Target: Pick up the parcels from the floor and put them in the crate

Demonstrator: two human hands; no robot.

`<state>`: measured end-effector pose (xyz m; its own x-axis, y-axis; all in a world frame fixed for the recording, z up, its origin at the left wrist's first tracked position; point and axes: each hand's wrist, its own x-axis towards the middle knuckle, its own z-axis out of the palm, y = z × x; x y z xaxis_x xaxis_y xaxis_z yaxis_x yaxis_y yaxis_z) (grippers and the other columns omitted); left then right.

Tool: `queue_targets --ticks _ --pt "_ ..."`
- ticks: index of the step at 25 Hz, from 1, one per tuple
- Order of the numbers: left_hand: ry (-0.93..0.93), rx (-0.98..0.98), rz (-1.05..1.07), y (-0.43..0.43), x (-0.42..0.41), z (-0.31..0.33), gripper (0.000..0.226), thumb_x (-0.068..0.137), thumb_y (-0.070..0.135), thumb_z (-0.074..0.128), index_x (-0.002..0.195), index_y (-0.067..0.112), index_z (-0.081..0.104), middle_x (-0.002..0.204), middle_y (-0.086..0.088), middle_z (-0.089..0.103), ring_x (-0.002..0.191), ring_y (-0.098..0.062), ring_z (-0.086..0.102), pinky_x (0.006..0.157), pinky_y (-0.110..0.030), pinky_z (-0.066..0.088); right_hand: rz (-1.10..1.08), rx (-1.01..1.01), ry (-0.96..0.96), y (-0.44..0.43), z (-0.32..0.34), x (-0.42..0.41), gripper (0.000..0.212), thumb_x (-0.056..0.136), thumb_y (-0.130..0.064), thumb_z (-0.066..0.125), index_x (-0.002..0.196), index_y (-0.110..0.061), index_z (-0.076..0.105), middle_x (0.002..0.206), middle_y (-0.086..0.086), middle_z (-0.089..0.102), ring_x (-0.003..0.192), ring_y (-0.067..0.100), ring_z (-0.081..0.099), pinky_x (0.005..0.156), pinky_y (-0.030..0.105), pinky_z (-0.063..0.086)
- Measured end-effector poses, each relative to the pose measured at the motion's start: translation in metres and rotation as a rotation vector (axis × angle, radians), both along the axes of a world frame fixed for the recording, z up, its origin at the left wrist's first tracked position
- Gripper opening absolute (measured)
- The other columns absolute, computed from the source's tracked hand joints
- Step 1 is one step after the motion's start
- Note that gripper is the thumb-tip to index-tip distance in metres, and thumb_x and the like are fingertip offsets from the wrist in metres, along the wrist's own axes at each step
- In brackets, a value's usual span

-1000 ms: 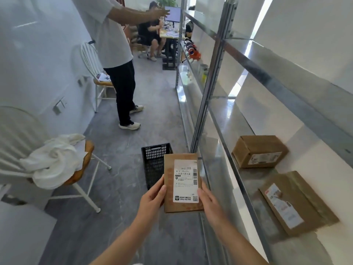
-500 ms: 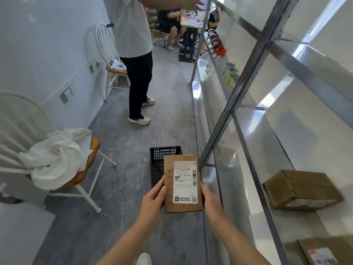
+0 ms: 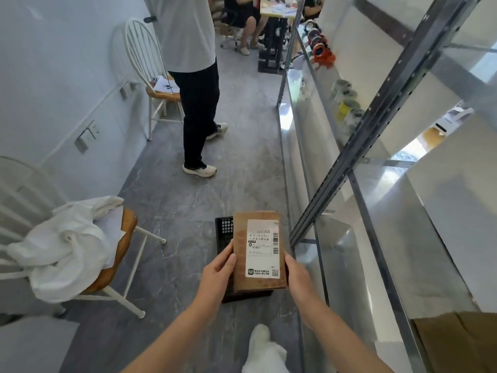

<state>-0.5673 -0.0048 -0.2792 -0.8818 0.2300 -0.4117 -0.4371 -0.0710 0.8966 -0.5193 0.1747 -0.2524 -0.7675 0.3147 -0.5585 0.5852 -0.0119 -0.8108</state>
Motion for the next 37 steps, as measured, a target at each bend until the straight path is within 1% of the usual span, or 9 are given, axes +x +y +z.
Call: queue_targets --ticks 6,11,17,21,26,28,31,35,37 --pt "-0.035 -0.054 0.097 0.04 -0.065 0.001 0.036 0.097 0.024 0.056 0.128 0.042 0.057 0.114 0.015 0.071 0.105 -0.005 0.067 0.082 -0.024 0.056 0.068 -0.015 -0.015 0.044 -0.011 -0.083 0.041 0.1 -0.06 0.033 0.129 -0.047 0.06 0.093 -0.029 0.071 0.079 -0.019 0.061 0.064 0.008 0.04" --pt "-0.053 -0.08 0.124 0.062 -0.111 -0.014 0.036 0.098 0.02 0.056 0.129 0.038 0.058 0.116 0.012 0.071 0.106 -0.008 0.068 0.082 -0.025 0.057 0.148 0.0 -0.033 0.074 -0.027 -0.135 0.043 0.1 -0.061 0.031 0.131 -0.046 0.058 0.079 -0.042 0.065 0.07 -0.03 0.054 0.055 0.004 0.039" --pt "-0.124 -0.097 0.167 0.086 -0.151 -0.047 0.036 0.095 0.024 0.061 0.112 0.056 0.063 0.122 0.008 0.069 0.112 -0.012 0.065 0.097 -0.038 0.053 0.227 0.011 -0.067 0.095 -0.052 -0.186 0.04 0.102 -0.058 0.025 0.136 -0.056 0.047 0.121 -0.021 0.067 0.107 -0.007 0.061 0.077 0.013 0.044" --pt "-0.193 -0.124 0.179 0.088 -0.193 -0.081 0.036 0.095 0.023 0.062 0.121 0.048 0.061 0.127 0.003 0.064 0.116 -0.015 0.062 0.103 -0.043 0.049 0.244 0.047 -0.111 0.095 -0.082 -0.226 0.04 0.103 -0.055 0.023 0.14 -0.056 0.04 0.125 -0.022 0.062 0.109 -0.009 0.056 0.078 0.012 0.042" --pt "-0.248 -0.151 0.114 0.079 -0.252 -0.143 0.039 0.097 0.022 0.057 0.114 0.058 0.057 0.115 0.011 0.061 0.101 0.001 0.061 0.077 -0.013 0.053 0.183 0.089 -0.247 0.077 -0.147 -0.271 0.036 0.104 -0.051 0.022 0.135 -0.059 0.04 0.124 -0.017 0.063 0.108 0.0 0.059 0.082 0.021 0.045" --pt "-0.254 -0.175 0.114 0.072 -0.274 -0.164 0.038 0.097 0.017 0.057 0.119 0.048 0.058 0.115 0.006 0.063 0.105 -0.003 0.062 0.081 -0.014 0.052 0.14 0.08 -0.283 0.07 -0.172 -0.289 0.032 0.103 -0.055 0.024 0.126 -0.063 0.044 0.115 -0.023 0.066 0.1 -0.006 0.059 0.077 0.018 0.045" --pt "-0.275 -0.158 0.093 0.057 -0.308 -0.219 0.04 0.097 0.009 0.056 0.126 0.037 0.059 0.118 0.004 0.065 0.111 -0.01 0.062 0.096 -0.03 0.052 0.118 0.062 -0.36 0.055 -0.227 -0.321 0.037 0.1 -0.06 0.026 0.13 -0.058 0.048 0.112 -0.023 0.066 0.101 -0.004 0.06 0.079 0.022 0.046" --pt "-0.307 -0.164 0.08 0.051 -0.33 -0.305 0.049 0.098 0.002 0.05 0.126 0.041 0.059 0.123 0.015 0.065 0.11 0.003 0.061 0.089 -0.018 0.053 0.138 0.122 -0.397 0.05 -0.327 -0.351 0.04 0.103 -0.054 0.027 0.142 -0.058 0.035 0.131 -0.016 0.06 0.119 0.01 0.056 0.105 0.04 0.041" --pt "-0.336 -0.174 0.071 0.051 -0.334 -0.352 0.051 0.099 -0.001 0.046 0.132 0.036 0.057 0.125 0.017 0.064 0.109 0.008 0.06 0.084 -0.013 0.051 0.157 0.076 -0.403 0.048 -0.38 -0.356 0.042 0.104 -0.05 0.027 0.145 -0.057 0.03 0.133 -0.02 0.057 0.117 0.003 0.055 0.104 0.035 0.041"
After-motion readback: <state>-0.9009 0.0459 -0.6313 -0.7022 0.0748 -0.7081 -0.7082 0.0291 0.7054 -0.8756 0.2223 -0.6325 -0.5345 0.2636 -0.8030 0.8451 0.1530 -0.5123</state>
